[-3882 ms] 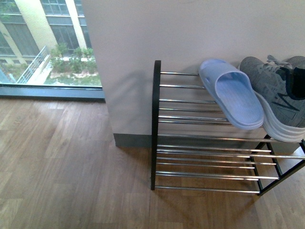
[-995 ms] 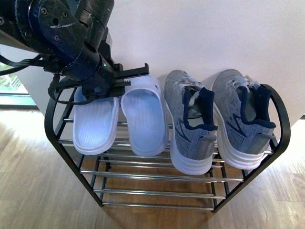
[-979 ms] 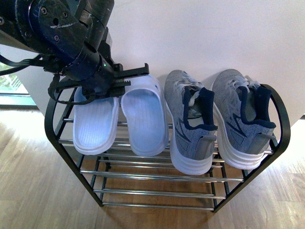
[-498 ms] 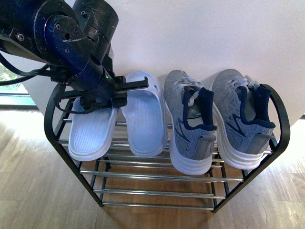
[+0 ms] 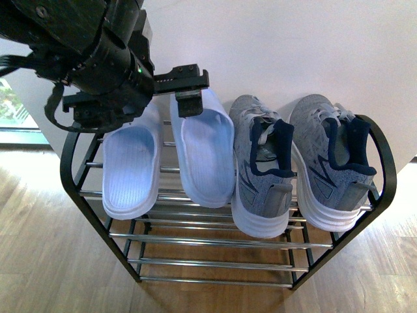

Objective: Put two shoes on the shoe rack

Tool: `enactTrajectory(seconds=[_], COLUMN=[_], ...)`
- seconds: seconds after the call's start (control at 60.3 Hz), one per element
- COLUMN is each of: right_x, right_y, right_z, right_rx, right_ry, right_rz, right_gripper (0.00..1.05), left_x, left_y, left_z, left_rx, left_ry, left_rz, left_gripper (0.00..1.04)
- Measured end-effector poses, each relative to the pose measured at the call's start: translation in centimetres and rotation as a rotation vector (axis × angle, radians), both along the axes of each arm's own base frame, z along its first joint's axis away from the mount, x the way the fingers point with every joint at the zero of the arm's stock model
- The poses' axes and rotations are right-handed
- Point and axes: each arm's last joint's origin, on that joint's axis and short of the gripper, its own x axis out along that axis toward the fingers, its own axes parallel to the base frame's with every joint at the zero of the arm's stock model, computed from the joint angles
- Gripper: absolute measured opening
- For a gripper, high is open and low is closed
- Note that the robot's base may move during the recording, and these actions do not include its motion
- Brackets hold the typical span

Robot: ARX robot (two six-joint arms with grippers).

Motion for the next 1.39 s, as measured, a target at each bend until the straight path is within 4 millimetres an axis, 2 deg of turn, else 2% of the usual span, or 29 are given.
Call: enactTrajectory(seconds=[0.116,0.249,0.315,0.514,0.73,0.863,0.929,1.194,1.261,1.377,1.393], right_x=[0.0,0.0,0.0,0.0,0.0,0.0,0.0,0.0,0.0,0.0,0.0], right_y=[0.0,0.0,0.0,0.0,0.0,0.0,0.0,0.0,0.0,0.0,0.0], right_z=[0.0,0.0,0.0,0.0,0.0,0.0,0.0,0.0,0.0,0.0,0.0], right_rx=[0.0,0.0,0.0,0.0,0.0,0.0,0.0,0.0,0.0,0.0,0.0], right_ry=[0.0,0.0,0.0,0.0,0.0,0.0,0.0,0.0,0.0,0.0,0.0], right_rz=[0.0,0.0,0.0,0.0,0.0,0.0,0.0,0.0,0.0,0.0,0.0], right_gripper=[0.95,0.95,0.95,0.95,0.95,0.95,0.95,0.95,0.95,0.95,0.95], left_x=[-0.9,-2.0,-2.5,-4.8,-9.5,-12.5,-15.2,-22.8,-23.9,-24.4,-24.4], left_y=[0.7,3.1,3.7,4.5,6.4,7.9,9.1,11.5,11.9,12.1,12.1], left_z=[0.9,-0.1,0.3,4.9,10.2,12.6,14.1,16.3,16.2,16.3,16.3], left_rx=[0.01,0.036,0.047,0.056,0.078,0.083,0.094,0.087,0.075,0.055,0.033], left_ry=[-0.004,0.044,0.033,-0.111,-0.264,-0.331,-0.374,-0.501,-0.508,-0.532,-0.565], left_rz=[0.015,0.081,0.103,0.137,0.206,0.258,0.305,0.384,0.396,0.403,0.38], left_gripper=[0.95,0.95,0.95,0.95,0.95,0.95,0.95,0.95,0.95,0.95,0.92])
